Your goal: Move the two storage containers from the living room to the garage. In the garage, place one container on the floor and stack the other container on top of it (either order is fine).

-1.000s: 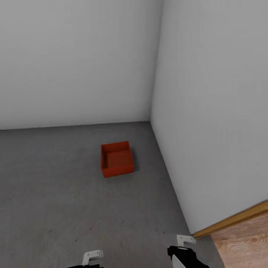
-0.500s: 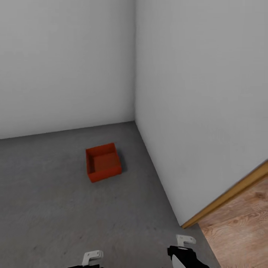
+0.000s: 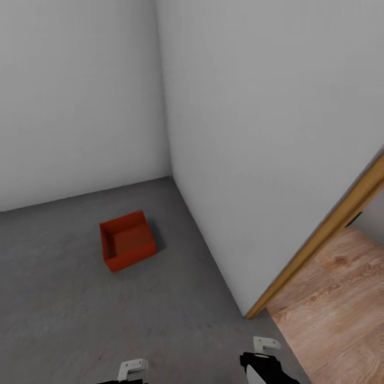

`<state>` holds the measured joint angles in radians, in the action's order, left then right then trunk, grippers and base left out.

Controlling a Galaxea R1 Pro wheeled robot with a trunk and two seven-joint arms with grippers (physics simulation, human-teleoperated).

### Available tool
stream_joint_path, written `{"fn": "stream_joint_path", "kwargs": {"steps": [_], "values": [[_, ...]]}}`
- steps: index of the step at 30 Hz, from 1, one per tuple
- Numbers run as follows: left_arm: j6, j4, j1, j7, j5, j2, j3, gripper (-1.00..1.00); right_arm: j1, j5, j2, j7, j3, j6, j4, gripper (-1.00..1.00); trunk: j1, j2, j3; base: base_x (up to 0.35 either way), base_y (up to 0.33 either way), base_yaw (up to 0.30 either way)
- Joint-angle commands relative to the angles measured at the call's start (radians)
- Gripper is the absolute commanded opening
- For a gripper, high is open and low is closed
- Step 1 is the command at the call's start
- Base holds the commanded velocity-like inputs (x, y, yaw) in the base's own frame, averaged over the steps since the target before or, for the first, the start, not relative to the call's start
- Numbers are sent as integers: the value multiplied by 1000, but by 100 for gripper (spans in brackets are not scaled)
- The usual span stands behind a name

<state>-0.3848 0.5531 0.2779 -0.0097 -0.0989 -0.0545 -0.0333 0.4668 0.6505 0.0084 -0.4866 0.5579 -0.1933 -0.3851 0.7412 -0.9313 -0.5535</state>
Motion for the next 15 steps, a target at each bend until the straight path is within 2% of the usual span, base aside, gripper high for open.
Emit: {"fn": "stream_joint_path", "kwargs": {"steps": [1, 15], "values": [[-7, 2, 0, -1, -9, -1, -3, 100, 1, 5, -1, -7, 9, -6, -1, 100, 0, -1, 0, 0, 0, -290], [-7, 2, 0, -1, -10, -1, -3, 100, 1, 5, -1, -7, 9, -6, -1, 100, 0, -1, 11, 0, 0, -289]]}}
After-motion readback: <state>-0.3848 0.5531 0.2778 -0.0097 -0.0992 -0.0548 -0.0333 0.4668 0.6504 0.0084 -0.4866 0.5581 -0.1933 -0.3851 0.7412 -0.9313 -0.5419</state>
